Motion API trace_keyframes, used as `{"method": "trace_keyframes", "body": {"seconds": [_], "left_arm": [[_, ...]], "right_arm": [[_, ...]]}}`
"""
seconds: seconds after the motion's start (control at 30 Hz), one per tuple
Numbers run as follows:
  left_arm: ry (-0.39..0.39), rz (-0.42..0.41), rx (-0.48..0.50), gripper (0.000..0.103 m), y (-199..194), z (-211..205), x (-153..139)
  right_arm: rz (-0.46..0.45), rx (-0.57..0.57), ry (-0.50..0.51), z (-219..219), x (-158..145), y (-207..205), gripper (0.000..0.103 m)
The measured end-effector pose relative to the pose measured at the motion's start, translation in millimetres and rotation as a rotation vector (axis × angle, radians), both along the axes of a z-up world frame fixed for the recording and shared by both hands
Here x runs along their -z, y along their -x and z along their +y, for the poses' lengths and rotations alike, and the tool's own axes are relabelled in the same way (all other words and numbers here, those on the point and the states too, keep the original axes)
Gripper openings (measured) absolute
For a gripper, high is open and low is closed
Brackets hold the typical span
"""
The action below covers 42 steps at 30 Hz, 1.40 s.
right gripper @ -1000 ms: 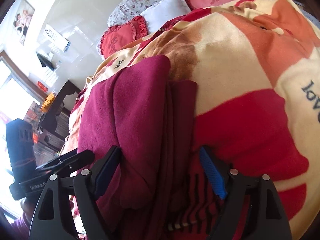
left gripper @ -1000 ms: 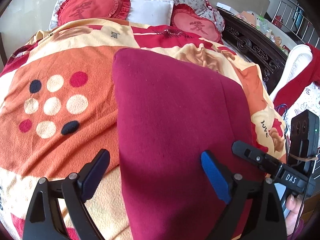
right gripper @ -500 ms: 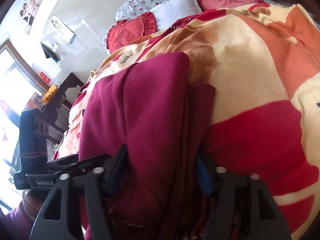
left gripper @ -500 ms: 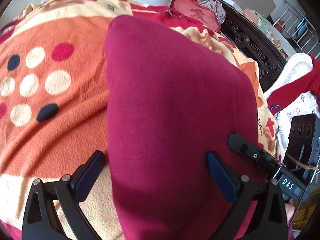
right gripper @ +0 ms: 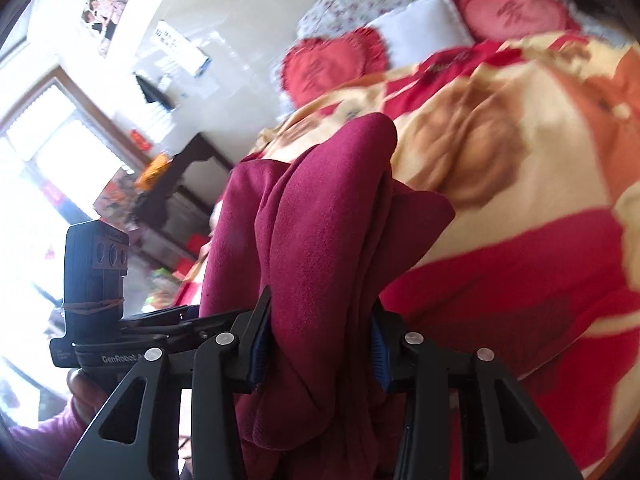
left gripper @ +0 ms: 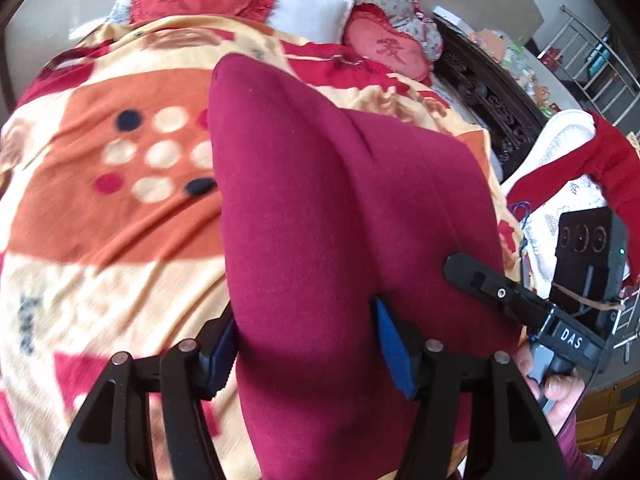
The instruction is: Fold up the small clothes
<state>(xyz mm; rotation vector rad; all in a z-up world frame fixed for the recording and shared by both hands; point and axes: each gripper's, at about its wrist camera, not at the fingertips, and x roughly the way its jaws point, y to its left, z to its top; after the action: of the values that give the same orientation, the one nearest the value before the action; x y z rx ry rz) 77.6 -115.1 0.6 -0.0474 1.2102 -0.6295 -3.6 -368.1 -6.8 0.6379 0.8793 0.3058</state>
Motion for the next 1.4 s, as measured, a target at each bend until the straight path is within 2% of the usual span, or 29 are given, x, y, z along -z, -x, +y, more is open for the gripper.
{"method": "trace_keyframes", "body": {"seconds": [0.07,0.17,0.23,0.27,0.33,0.43,0.5,0.57,0.63,0.7,0.73,0.8,0.93,1.07,1.13,1.27,1.4], "left_arm": [[-0.044,-0.003,-0.047,0.068,8.2,17.2,9.5],[-0.157,-0.032,-0.094,0.068,16.6,31.5,30.0],[-0.148,-0.053,-0.103,0.075,21.7,37.5,32.6],[-0.142,-0.063,-0.116,0.078,24.8,40.7,32.5],[-0.137,-0.084,-0.134,0.081,31.5,42.6,30.0],[-0.144,-0.123,-0.146,0.082,42.3,43.2,27.2],[-0.156,-0.152,-0.147,0.082,44.5,39.5,26.5],[-0.165,-0.18,-0.149,0.082,51.7,39.4,24.9],[-0.167,-0.208,-0.155,0.082,54.5,37.5,23.0],[-0.162,-0.23,-0.165,0.082,58.3,36.6,19.2],[-0.156,-0.237,-0.174,0.082,61.0,38.3,16.4],[-0.147,-0.252,-0.189,0.082,62.2,38.6,11.5],[-0.146,-0.304,-0.224,0.082,67.2,42.4,-2.2],[-0.142,-0.324,-0.236,0.083,70.2,44.8,-12.4],[-0.141,-0.336,-0.239,0.083,72.5,45.3,-16.9],[-0.15,-0.369,-0.242,0.084,80.1,45.6,-22.8],[-0.138,-0.359,-0.251,0.084,83.2,48.0,-23.9]], "right_arm": [[0.05,-0.022,-0.016,14.1,15.3,-0.8,0.034],[0.156,-0.029,0.125,29.6,37.2,-0.9,0.035],[0.141,0.014,0.206,29.2,31.5,10.7,0.035],[0.127,0.017,0.207,28.0,24.9,15.9,0.034],[0.074,0.007,0.224,30.9,5.9,27.4,0.03],[0.02,-0.096,0.342,63.8,-16.0,35.1,0.019],[0.001,-0.15,0.41,84.3,-19.5,38.2,0.013],[0.013,-0.186,0.486,99.0,-10.3,43.0,0.011],[0.098,-0.179,0.547,104.2,13.1,41.3,0.009],[0.119,-0.167,0.552,104.2,30.5,46.0,0.009],[0.094,-0.16,0.57,106.1,31.0,48.6,0.009],[0.085,-0.158,0.592,108.2,27.7,51.5,0.009],[0.066,-0.099,0.53,101.4,3.3,59.2,0.01],[0.047,0.002,0.536,100.9,-19.9,60.1,0.021],[0.058,0.036,0.532,99.5,-24.8,57.1,0.022],[0.078,0.062,0.519,99.2,-25.1,54.2,0.026],[0.083,0.082,0.52,100.3,-25.6,58.1,0.032]]}}
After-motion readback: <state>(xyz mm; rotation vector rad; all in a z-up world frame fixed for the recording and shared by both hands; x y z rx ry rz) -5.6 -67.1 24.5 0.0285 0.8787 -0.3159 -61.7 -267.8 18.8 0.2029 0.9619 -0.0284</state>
